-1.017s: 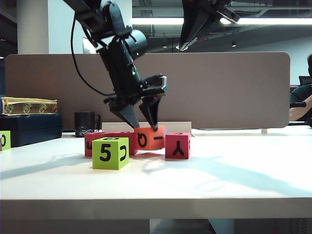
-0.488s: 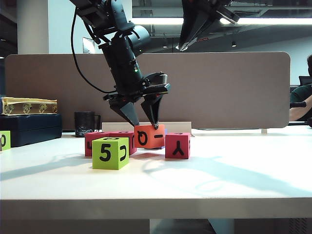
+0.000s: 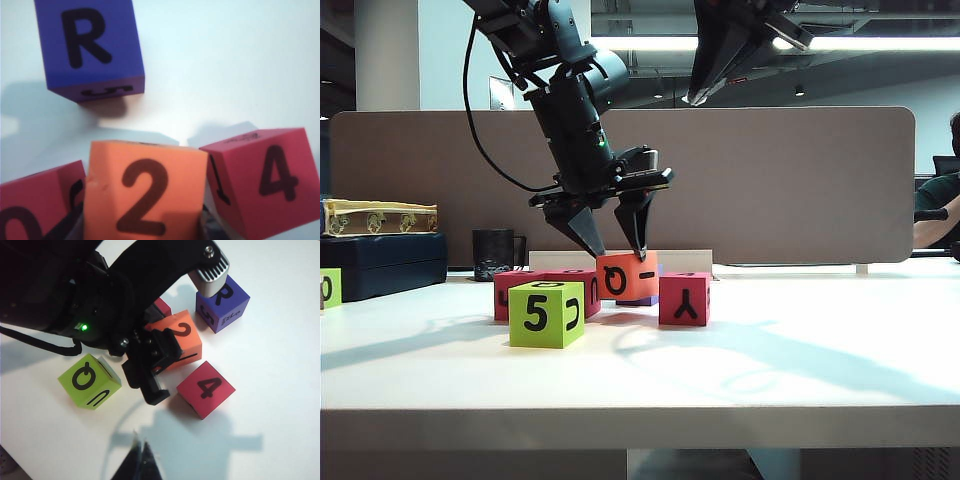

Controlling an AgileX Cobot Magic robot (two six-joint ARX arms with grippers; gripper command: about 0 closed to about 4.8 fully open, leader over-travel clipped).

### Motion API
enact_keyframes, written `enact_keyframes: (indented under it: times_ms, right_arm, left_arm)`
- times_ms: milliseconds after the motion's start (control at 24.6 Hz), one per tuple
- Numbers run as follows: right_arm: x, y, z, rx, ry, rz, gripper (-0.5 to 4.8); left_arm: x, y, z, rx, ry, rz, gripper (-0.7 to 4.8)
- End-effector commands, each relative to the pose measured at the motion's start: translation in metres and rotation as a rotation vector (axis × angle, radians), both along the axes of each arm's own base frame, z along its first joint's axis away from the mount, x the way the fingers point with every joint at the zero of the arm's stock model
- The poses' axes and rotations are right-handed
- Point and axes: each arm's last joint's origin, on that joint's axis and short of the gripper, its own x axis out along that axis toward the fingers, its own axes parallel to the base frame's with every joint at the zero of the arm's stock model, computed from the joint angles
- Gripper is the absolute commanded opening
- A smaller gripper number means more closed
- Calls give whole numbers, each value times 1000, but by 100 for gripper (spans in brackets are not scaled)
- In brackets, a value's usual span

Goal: Select the appropriate blocks from the scattered letter blocks on the table and arrange them in a row to spell out "2024".

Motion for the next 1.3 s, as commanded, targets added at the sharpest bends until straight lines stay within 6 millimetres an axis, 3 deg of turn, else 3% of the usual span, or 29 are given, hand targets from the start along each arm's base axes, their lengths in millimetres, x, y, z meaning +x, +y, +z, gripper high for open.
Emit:
enact_keyframes:
  times_ms: [41, 285, 895, 1017, 1180, 1302]
  right_arm:
    - [-2, -1, 4, 7, -10, 6, -1]
    - [-2, -1, 3, 6, -8, 6, -1]
    - [-2, -1, 4, 7, -10, 6, -1]
    - [-2, -1, 4, 8, -11, 6, -1]
    - [-1, -1, 4, 9, -12, 6, -1]
    - [-1, 0, 4, 13, -19, 6, -1]
  left_arm:
    - [2, -1, 1, -18, -7, 24, 269]
    - [2, -2, -8, -10, 32, 44, 269]
    - [2, -3, -8, -19, 31, 94, 283]
    - [2, -3, -8, -24, 35, 102, 349]
    - [2, -3, -7, -29, 34, 98, 353]
    - [1, -4, -4, -57, 42, 80, 405]
